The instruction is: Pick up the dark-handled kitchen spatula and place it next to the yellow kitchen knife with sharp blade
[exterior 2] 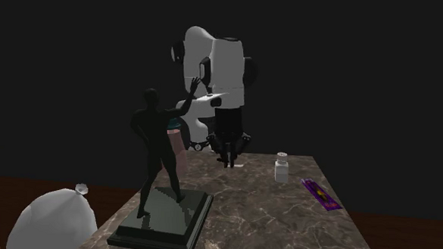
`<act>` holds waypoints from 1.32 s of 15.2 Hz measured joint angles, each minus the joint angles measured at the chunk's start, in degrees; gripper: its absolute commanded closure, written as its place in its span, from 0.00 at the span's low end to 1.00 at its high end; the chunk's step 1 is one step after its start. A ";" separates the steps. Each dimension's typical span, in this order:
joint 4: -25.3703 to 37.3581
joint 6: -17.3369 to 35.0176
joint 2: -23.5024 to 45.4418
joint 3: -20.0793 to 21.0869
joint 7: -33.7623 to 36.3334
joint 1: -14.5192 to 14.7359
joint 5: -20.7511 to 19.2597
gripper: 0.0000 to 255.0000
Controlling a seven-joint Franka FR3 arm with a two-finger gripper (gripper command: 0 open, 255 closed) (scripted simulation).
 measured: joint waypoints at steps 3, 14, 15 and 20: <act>9.36 -2.57 7.27 -0.37 1.17 1.27 -2.50 1.00; 42.24 -13.49 29.79 -2.58 1.19 6.83 -7.45 1.00; 41.54 -12.82 29.76 -2.61 1.20 6.69 -7.48 1.00; 39.12 -9.59 30.64 -2.80 1.69 6.63 -7.83 1.00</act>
